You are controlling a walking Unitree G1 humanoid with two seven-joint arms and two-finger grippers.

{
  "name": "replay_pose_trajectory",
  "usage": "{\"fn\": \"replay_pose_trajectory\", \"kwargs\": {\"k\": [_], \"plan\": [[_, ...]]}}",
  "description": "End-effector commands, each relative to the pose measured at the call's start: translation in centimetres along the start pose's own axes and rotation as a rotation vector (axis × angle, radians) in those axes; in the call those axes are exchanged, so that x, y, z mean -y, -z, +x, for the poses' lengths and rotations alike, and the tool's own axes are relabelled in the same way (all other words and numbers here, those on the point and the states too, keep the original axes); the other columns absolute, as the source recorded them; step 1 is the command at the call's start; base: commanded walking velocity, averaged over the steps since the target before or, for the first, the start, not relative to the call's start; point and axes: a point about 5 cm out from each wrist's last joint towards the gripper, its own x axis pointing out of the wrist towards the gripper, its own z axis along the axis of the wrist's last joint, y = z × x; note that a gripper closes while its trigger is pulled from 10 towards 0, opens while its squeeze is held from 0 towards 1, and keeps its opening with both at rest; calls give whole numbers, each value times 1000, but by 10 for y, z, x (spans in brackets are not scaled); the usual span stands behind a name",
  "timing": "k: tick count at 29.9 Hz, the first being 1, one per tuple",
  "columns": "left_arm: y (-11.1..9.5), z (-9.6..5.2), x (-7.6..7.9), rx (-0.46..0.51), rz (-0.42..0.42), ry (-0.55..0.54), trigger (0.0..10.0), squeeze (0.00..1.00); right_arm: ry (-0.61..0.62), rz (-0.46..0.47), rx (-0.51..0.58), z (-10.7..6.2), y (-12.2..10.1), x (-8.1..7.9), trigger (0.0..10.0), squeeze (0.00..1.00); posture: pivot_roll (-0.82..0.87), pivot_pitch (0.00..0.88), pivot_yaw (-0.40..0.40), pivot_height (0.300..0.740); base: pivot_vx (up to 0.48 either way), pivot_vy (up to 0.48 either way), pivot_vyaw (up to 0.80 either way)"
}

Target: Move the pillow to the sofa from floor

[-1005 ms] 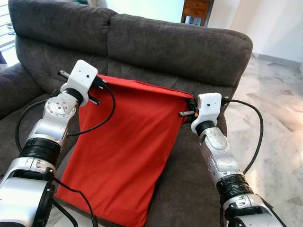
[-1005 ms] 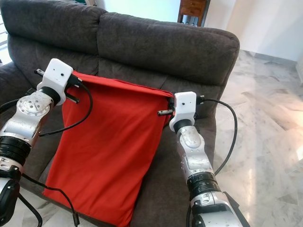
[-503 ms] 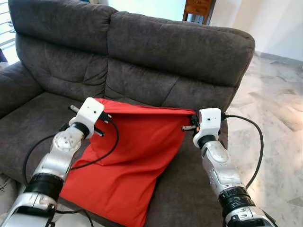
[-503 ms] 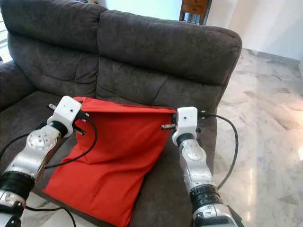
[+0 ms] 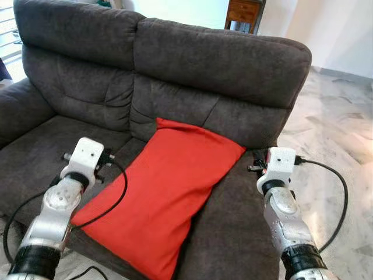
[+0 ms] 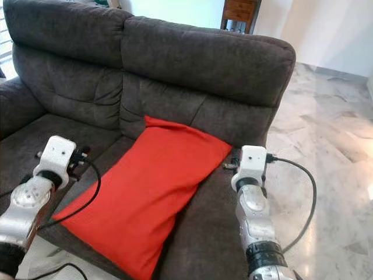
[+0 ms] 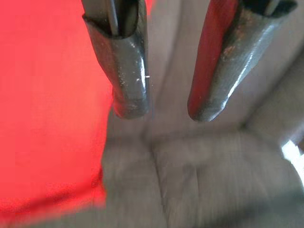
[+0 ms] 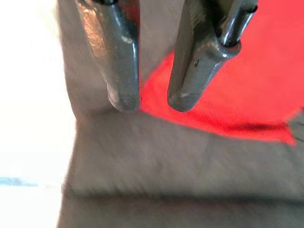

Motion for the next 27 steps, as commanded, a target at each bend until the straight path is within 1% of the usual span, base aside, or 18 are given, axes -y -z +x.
{"fn": "replay_pose_trajectory", "kwargs": {"k": [1,4,5,6,7,9,11,12,14,15,16,17,19,21,22,23,25,27], "plan": [[35,-16,0,-123,-65,-25,10000,0,111,-6,-100,-12,28,29,10000,0,176,118,-29,740,0,0,0],[55,-26,1,-198,-107,-37,10000,0,161,-15,-147,-21,44,43,10000,0,173,113,-25,740,0,0,0],[66,-32,1,-236,-131,-46,10000,0,191,-22,-176,-26,53,50,10000,0,169,112,-23,740,0,0,0],[85,-41,3,-305,-163,-57,10000,0,258,-30,-240,-38,70,66,10000,0,164,107,-19,740,0,0,0],[93,-46,4,-340,-173,-63,10000,0,300,-22,-270,-46,79,74,10000,0,162,106,-19,740,0,0,0],[106,-51,7,-391,-164,-61,10000,0,367,-24,-325,-59,93,86,10000,0,154,98,-16,740,0,0,0],[115,-54,11,-430,-166,-54,10000,0,407,-15,-364,-70,105,93,10000,0,149,92,-12,740,0,0,0],[121,-56,16,-462,-133,-34,10000,0,426,-18,-402,-79,114,96,10000,0,142,80,-7,740,0,0,0],[130,-60,22,-504,-84,-2,10000,0,447,-17,-446,-90,126,99,10000,0,130,68,0,740,0,0,0],[142,-66,32,-558,-126,14,10000,0,470,-31,-510,-105,142,103,10000,0,117,49,8,740,0,0,0],[142,-66,32,-558,-126,14,10000,0,470,-31,-510,-105,142,103,10000,0,117,49,8,740,0,0,0],[148,-70,38,-589,-142,27,10000,0,479,-36,-551,-115,152,105,10000,0,105,41,11,740,0,0,0],[153,-73,43,-618,-147,43,10000,0,491,-36,-598,-125,161,106,10000,0,100,29,16,740,0,0,0],[157,-76,49,-645,-155,56,10000,0,505,-19,-627,-132,168,106,10000,0,97,22,18,740,0,0,0],[157,-76,49,-645,-155,56,10000,0,505,-19,-627,-132,168,106,10000,0,97,22,18,740,0,0,0],[166,-85,55,-702,-140,82,10000,0,502,-24,-652,-139,173,107,10000,0,78,5,27,740,0,0,0],[174,-93,60,-744,-148,91,10000,0,475,-11,-669,-145,178,106,10000,0,64,0,31,740,0,0,0],[182,-105,66,-795,-150,108,10000,0,404,-17,-699,-150,185,99,10000,0,62,0,34,740,0,0,0]]}}
